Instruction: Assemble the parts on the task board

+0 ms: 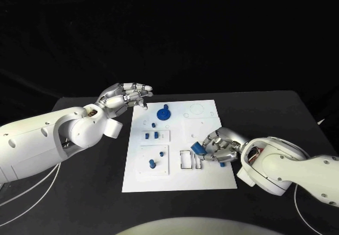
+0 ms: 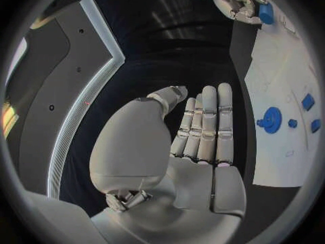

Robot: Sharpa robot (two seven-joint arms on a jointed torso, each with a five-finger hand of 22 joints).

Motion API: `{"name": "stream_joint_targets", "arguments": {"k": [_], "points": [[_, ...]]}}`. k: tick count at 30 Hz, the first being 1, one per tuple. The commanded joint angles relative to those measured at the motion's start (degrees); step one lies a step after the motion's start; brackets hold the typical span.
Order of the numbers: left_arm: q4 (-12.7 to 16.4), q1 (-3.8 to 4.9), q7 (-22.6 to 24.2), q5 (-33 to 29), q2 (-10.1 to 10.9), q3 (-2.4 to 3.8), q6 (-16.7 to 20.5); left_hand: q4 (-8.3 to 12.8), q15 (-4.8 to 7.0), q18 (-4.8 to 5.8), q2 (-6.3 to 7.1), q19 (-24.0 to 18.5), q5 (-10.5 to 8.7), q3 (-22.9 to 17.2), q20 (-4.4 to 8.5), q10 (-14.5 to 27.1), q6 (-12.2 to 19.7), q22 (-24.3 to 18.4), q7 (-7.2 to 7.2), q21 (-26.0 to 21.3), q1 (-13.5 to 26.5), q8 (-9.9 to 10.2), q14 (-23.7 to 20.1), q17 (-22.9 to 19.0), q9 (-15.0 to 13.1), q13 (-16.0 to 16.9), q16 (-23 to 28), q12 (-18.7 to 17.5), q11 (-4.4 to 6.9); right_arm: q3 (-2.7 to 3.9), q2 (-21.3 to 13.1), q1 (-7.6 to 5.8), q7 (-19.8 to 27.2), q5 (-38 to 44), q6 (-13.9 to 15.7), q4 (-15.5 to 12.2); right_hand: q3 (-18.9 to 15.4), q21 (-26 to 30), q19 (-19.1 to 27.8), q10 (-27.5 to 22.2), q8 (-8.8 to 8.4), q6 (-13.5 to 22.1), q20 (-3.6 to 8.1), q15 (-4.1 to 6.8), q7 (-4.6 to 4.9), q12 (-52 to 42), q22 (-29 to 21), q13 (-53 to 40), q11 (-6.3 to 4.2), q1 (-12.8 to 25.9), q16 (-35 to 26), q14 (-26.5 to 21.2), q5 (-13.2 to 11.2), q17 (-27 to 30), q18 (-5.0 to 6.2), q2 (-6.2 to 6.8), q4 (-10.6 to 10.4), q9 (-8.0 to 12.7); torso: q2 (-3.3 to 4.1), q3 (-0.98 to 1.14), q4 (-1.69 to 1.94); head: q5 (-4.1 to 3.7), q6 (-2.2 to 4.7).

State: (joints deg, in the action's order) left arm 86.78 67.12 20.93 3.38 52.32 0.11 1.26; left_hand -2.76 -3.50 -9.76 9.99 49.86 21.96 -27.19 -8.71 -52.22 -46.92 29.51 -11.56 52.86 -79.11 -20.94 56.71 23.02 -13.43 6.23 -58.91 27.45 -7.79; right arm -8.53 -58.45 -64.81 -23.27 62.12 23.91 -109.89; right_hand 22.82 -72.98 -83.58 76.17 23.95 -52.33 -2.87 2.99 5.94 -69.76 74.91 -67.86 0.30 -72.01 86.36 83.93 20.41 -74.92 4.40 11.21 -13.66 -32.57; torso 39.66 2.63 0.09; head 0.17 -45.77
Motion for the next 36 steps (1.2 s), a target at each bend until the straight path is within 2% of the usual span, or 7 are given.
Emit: {"name": "stream_joint_targets", "arguments": {"k": [1,4,7,12,14,31,36], "points": [[0.1,0.01,0.4,0.0,-0.2,0.02,-1.1,0.4,-0.15,-0.81,-0.47,0.2,0.11,0.1,-0.22,0.0,-0.5,-0.1,-0.06,-0.2,0.0,-0.1,-0.1,-0.1,-0.1,-0.1,0.2,-0.3,-0.15,-0.02,1.1,0.03,0.4,-3.4,-3.7,0.5,2.4,0.4,0.1,0.6,0.9,-1.7,0.08,0.41,-1.19,-0.2,7.8,-0.2,0.05,0.0,0.3,4.1,-0.3,-4.4,-0.79,-3.04,-0.6,-2.1,-0.01,0.04,-0.07,0.12,-0.14],[0.1,0.01,0.4,0.0,-0.2,0.02,-1.1,0.4,-0.15,-0.81,-0.47,0.2,0.11,0.1,-0.22,0.0,-0.5,-0.1,-0.06,-0.2,0.0,-0.1,-0.1,-0.1,-0.1,-0.1,0.2,-0.3,-0.15,-0.06,2.2,0.19,0.3,-3.9,-5.3,0.9,2.5,0.5,0.1,1.0,1.35,-2.2,0.12,0.51,-1.38,-0.5,7.8,-0.7,-0.09,1.6,0.3,4.1,-0.5,-4.4,-0.76,-3.12,-1.4,-2.5,0.03,0.09,-0.05,0.18,-0.29],[0.1,0.01,0.4,0.0,-0.2,0.01,-1.2,0.4,-0.15,-0.81,-0.47,0.2,0.11,0.1,-0.22,0.0,-0.5,-0.1,-0.06,-0.2,0.0,-0.1,-0.1,-0.1,-0.1,-0.1,0.2,-0.3,-0.15,-0.11,3.3,0.4,0.1,-4.0,-6.9,1.4,2.1,0.6,0.1,1.1,1.73,-2.4,0.19,0.58,-1.48,-0.5,7.9,-0.9,-0.17,3.9,0.2,4.1,-2.0,-4.3,-0.76,-2.89,-2.5,-3.0,0.03,0.02,-0.02,0.21,-0.39],[0.2,0.01,0.4,0.0,-0.2,0.01,-1.2,0.4,-0.15,-0.81,-0.47,0.2,0.11,0.1,-0.22,0.0,-0.5,-0.1,-0.06,-0.2,0.0,-0.1,-0.1,-0.1,-0.1,-0.1,0.2,-0.3,-0.15,-0.14,4.1,0.54,-0.3,-3.2,-8.0,1.7,1.3,0.6,0.1,1.8,2.26,-2.9,0.28,0.69,-1.66,-1.2,8.0,-1.9,-0.3,6.8,0.2,4.1,-4.1,-4.4,-0.76,-2.81,-2.9,-3.4,0.07,0.0,-0.02,0.25,-0.53],[0.2,0.01,0.4,0.0,-0.2,0.01,-1.2,0.4,-0.15,-0.81,-0.47,0.2,0.11,0.1,-0.22,0.0,-0.5,-0.1,-0.06,-0.2,0.0,-0.1,-0.1,-0.1,-0.1,-0.1,0.2,-0.3,-0.15,-0.15,4.4,0.57,-0.5,-2.9,-7.9,1.8,0.6,0.7,0.1,2.1,2.51,-3.1,0.37,0.79,-1.79,-1.4,8.0,-2.4,-0.41,8.1,0.2,4.1,-2.5,-4.4,-0.76,-2.62,-2.8,-3.7,0.07,-0.01,-0.05,0.26,-0.58],[0.3,0.01,0.3,0.0,0.0,0.01,-1.1,0.4,-0.13,-0.81,-0.45,0.2,0.09,0.1,-0.2,0.0,-0.5,-0.1,-0.07,-0.2,0.0,-0.1,-0.1,-0.1,-0.1,-0.1,0.2,-0.3,-0.14,-0.16,5.4,0.72,-1.7,1.4,-7.2,2.8,-1.0,0.7,0.0,3.0,3.02,-3.6,0.53,0.96,-2.03,-2.5,8.2,-3.8,-0.61,10.6,0.2,4.1,-3.4,-4.4,-0.78,-2.65,-3.0,-4.1,0.04,-0.04,0.02,0.4,-0.92],[0.3,0.01,0.3,0.0,0.0,0.01,-1.1,0.4,-0.13,-0.81,-0.45,0.2,0.09,0.1,-0.2,0.0,-0.5,-0.1,-0.07,-0.2,0.0,-0.1,-0.1,-0.1,-0.1,-0.1,0.2,-0.3,-0.14,-0.16,5.9,0.87,-2.2,2.9,-6.8,3.5,-2.7,0.9,0.0,3.1,3.17,-3.6,0.6,1.02,-2.12,-2.3,8.2,-4.0,-0.68,12.7,0.2,4.1,-7.1,-4.4,-0.76,-2.7,-3.0,-4.2,0.01,-0.01,-0.02,0.45,-0.86]]}}
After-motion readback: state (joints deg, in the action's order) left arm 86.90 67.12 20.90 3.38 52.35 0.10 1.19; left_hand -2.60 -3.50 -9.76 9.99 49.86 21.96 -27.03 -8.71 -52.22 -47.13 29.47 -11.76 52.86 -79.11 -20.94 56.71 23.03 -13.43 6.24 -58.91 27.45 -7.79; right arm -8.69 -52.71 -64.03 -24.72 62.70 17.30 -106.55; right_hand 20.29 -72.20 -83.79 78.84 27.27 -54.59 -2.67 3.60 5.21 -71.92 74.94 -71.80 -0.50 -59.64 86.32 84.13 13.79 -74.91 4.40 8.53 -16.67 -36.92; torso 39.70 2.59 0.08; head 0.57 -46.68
